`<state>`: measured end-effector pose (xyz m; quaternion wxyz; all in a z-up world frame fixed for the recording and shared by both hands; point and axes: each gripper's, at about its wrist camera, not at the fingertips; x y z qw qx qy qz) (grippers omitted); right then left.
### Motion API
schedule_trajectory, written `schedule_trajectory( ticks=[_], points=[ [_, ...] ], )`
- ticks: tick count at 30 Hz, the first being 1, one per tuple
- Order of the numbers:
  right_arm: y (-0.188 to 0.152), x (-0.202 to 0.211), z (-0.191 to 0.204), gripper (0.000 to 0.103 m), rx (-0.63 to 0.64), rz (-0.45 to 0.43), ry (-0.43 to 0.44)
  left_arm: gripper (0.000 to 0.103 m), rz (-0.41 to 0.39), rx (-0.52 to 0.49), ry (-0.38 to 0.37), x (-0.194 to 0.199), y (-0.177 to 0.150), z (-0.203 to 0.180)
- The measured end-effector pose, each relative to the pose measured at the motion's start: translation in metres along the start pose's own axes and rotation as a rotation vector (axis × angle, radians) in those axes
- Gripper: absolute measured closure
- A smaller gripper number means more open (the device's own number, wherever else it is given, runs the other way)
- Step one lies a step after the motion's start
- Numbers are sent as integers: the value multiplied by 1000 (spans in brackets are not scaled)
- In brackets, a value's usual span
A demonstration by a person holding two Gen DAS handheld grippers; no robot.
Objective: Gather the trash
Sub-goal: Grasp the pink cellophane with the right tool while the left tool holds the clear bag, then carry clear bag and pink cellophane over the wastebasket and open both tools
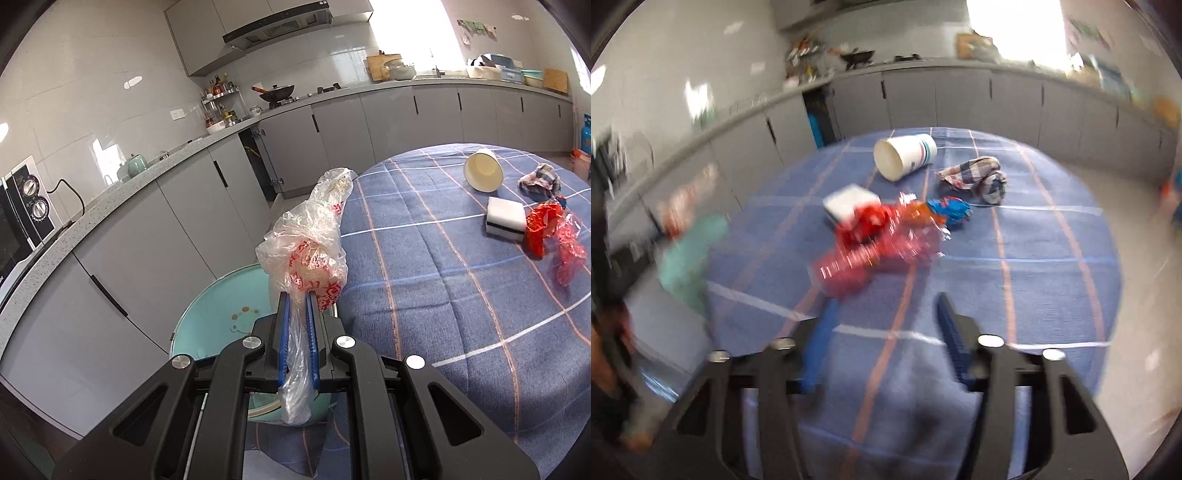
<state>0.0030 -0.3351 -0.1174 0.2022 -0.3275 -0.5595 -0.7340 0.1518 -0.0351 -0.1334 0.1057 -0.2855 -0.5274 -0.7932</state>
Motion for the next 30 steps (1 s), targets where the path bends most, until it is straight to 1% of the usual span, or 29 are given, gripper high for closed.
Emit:
schedule_trajectory(
  ticks=[1, 2, 4, 6, 8, 9, 10, 11, 13, 14, 15, 18, 20, 23, 26, 30],
  points=[
    [7, -5, -1, 35, -61, 2, 35, 93, -1, -1, 6, 0, 1, -1],
    [12, -11, 2, 35, -95, 3, 63, 93, -4, -3, 10, 1, 1, -2],
    [20, -24, 15, 35, -130, -2, 67, 93, -7, -6, 12, 3, 1, -3],
    [24, -46, 24, 35, -162, 33, 63, 93, -10, -9, 11, 3, 1, -4],
    [25, -62, 27, 36, -168, 63, 33, 93, -10, -10, 8, 3, 1, -3],
    [23, -70, 28, 38, -168, 83, 21, 93, -10, -11, 3, 2, 1, -3],
    [20, -79, 29, 50, -164, 117, 17, 93, -10, -10, -1, 2, 0, -2],
    [17, -82, 30, 58, -153, 134, 14, 93, -8, -8, -6, 1, 0, -1],
    [14, -82, 30, 71, -133, 134, 9, 93, -7, -3, -13, 1, -1, 1],
    [12, -80, 31, 72, -123, 140, 15, 93, -7, -1, -15, 1, -1, 2],
    [11, -76, 32, 76, -103, 135, 11, 93, -6, 1, -17, 1, -1, 3],
    [8, -61, 30, 77, -40, 97, -30, 93, -9, 9, -17, 1, -1, 6],
    [9, -54, 26, 77, -27, 79, -44, 93, -10, 14, -15, 2, 0, 7],
    [10, -34, 23, 77, 23, 8, -97, 93, -12, 19, -13, 3, 1, 10],
    [16, -17, 25, 77, 66, -59, -130, 93, -13, 25, 3, 5, 2, 13],
    [27, -4, 41, 77, 132, -137, -115, 93, -11, 39, 33, 7, 4, 20]
  ],
)
Point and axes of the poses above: each gripper's, at about its wrist camera, not at the fingertips, and x roughly against the way its jaws point, z to its left, y to its top, and after that the axes turned 4 degrees about -y, right-handed
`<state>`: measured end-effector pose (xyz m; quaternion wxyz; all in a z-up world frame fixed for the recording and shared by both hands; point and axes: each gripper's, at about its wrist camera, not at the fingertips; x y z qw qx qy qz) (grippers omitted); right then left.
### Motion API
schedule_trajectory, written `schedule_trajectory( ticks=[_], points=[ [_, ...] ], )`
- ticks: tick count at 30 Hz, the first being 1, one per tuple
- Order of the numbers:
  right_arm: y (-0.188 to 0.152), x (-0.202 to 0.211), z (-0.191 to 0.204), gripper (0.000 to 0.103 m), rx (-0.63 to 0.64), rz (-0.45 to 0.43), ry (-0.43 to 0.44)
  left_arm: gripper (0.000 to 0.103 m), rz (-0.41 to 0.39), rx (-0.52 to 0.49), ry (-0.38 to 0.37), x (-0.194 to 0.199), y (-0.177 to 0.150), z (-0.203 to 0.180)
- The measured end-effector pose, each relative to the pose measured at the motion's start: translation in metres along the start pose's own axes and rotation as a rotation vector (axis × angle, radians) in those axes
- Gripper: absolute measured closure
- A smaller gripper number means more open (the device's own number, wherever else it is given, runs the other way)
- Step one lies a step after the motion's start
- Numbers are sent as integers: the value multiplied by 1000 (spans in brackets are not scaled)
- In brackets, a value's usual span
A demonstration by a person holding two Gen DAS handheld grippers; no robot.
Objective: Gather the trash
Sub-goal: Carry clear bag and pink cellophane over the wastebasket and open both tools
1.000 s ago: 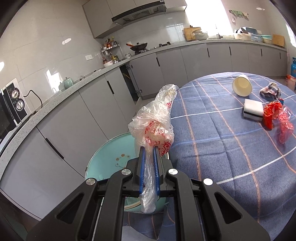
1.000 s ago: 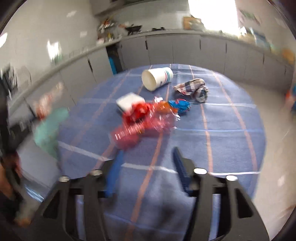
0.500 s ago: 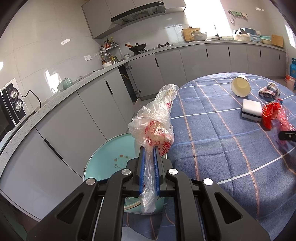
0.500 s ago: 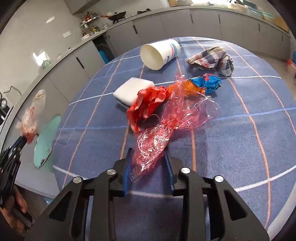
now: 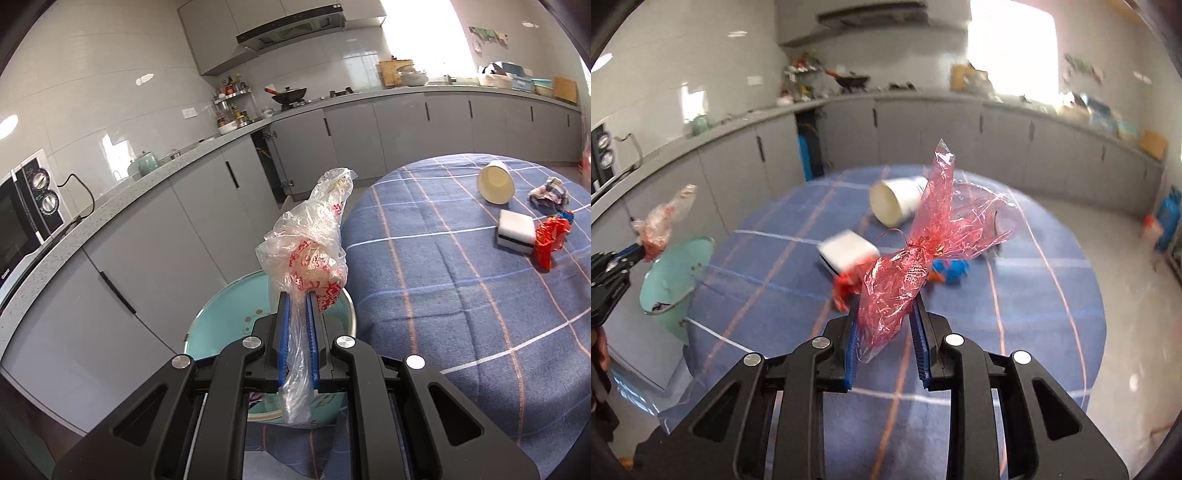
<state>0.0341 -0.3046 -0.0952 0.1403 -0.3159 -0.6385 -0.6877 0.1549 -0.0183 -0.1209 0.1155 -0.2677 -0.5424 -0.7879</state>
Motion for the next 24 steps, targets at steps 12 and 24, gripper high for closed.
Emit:
schedule_trajectory(
  ticks=[12, 24],
  points=[
    [31, -31, 96, 77, 208, -46, 264, 93, 39, 99, 84, -8, -1, 44],
    [45, -64, 156, 77, 360, -7, 398, 93, 82, 156, 134, -20, -3, 65]
  ],
)
Point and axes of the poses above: each gripper's, at about its wrist camera, not at the fingertips, and x roughly against the way its jaws point, z to its left, y to its top, and after that the axes turned 4 degrees about -y, right-handed
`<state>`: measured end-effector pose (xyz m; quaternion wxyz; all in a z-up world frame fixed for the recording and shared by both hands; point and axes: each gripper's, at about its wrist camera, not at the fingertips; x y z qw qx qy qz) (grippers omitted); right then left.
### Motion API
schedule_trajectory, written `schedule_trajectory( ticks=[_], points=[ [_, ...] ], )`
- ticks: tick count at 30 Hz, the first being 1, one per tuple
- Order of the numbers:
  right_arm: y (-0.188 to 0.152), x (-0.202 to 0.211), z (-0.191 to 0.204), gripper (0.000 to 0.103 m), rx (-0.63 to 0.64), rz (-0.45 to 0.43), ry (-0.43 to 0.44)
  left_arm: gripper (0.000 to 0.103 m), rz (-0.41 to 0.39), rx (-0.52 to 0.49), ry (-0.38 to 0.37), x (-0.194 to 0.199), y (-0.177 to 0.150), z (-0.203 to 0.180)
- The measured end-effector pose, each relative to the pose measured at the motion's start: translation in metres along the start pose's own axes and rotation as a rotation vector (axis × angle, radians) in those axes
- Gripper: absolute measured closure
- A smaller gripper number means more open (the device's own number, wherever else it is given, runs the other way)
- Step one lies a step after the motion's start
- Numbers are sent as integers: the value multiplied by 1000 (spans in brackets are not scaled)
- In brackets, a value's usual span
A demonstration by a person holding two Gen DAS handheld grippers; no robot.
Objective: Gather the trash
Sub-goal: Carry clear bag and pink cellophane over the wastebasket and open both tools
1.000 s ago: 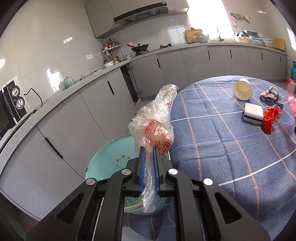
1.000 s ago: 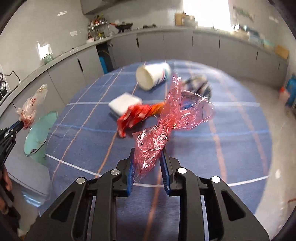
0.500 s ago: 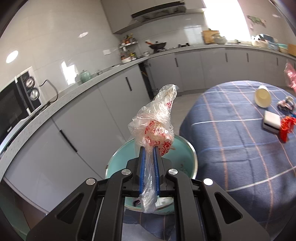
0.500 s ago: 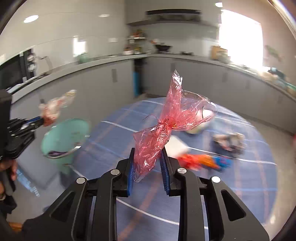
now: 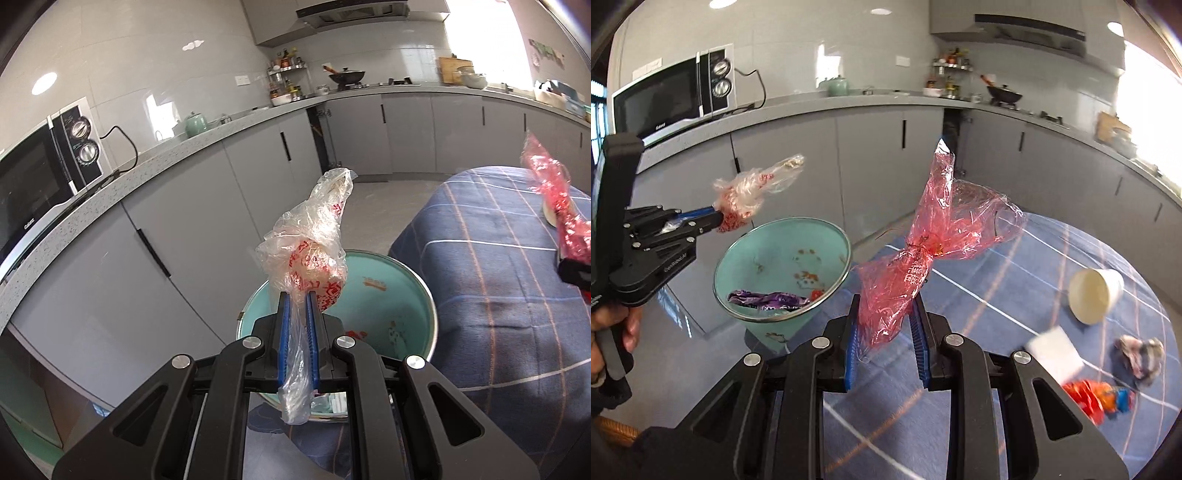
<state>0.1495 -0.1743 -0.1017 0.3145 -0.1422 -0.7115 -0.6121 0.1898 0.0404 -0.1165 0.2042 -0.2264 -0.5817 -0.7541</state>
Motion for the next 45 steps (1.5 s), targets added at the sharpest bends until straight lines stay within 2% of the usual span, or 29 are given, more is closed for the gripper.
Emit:
schedule_trajectory(
  ticks=[15, 29, 41, 43, 45],
  points=[
    [21, -38, 29, 77, 90, 19, 90, 93, 20, 32, 81, -20, 2, 17],
    [35, -57, 51, 77, 121, 29, 146, 93, -16, 21, 195, -18, 8, 33],
    [40, -72, 69, 77, 170, 49, 184, 93, -14, 20, 172, -19, 9, 35],
    [39, -76, 72, 70, 179, 50, 185, 89, -16, 18, 159, -19, 8, 33],
    [40, -79, 72, 65, 175, 54, 187, 81, -13, 15, 151, -20, 8, 31]
  ],
)
Point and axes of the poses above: each gripper's, at about its wrist camera, not at the fingertips, and x roughly against the way its jaws point, z to its left, y to its top, and after that the axes turned 4 degrees about -y, right-handed
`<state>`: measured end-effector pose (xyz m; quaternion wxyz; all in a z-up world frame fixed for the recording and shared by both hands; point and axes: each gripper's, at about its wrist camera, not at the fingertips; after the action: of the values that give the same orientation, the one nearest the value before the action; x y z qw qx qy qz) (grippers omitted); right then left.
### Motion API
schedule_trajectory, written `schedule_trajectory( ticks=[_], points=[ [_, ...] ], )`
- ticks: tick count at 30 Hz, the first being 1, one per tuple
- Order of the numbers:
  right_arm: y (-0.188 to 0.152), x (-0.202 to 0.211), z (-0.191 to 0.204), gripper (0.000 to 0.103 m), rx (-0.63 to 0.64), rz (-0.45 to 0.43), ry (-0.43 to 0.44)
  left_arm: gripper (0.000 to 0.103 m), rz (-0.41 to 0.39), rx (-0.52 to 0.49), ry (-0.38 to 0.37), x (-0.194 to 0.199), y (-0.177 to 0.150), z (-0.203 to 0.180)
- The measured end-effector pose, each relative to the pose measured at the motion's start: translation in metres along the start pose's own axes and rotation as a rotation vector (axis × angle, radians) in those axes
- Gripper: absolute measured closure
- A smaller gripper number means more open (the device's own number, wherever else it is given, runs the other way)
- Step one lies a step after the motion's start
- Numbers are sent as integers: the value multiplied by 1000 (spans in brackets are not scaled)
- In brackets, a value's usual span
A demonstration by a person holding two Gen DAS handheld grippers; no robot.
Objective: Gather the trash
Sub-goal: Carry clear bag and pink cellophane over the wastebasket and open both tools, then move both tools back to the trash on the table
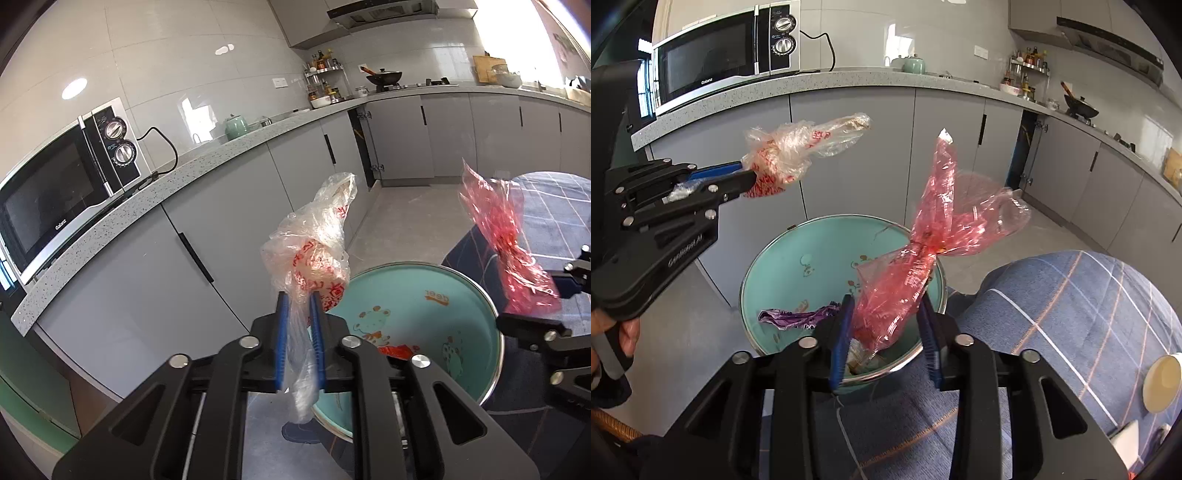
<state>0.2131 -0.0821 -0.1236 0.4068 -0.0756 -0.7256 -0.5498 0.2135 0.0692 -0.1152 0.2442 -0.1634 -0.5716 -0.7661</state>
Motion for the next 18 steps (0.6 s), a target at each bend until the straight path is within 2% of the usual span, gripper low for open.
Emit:
schedule_trajectory(
  ticks=[1, 3, 5, 6, 10, 13, 18],
  points=[
    [0, -1, -1, 59, -6, 0, -8, 73, -4, 4, -14, 1, 0, 0],
    [-1, -3, -3, 56, -18, 3, -6, 69, -6, -7, -15, 1, -1, -3],
    [-3, -4, -5, 51, -20, 3, -14, 54, -12, -3, -32, 3, 0, -4],
    [-3, -4, -5, 50, -20, 3, -16, 52, -16, -6, -28, 4, -1, -5],
    [-6, -2, -8, 49, -32, 4, -16, 50, -16, -8, -24, 4, 0, -5],
    [-9, 4, -9, 44, -38, 0, -22, 41, -20, 1, -11, 4, 1, 0],
    [-16, 21, -16, 42, -70, -10, -29, 38, -22, 20, -6, 6, 3, 7]
  ],
)
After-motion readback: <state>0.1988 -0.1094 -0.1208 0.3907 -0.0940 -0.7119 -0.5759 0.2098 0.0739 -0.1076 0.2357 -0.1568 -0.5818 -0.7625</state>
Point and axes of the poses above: each gripper's, at about its wrist camera, not at the fingertips, and x roughly against the way its jaws point, z to its left, y to its top, and after that the axes turned 4 degrees about -y, right-handed
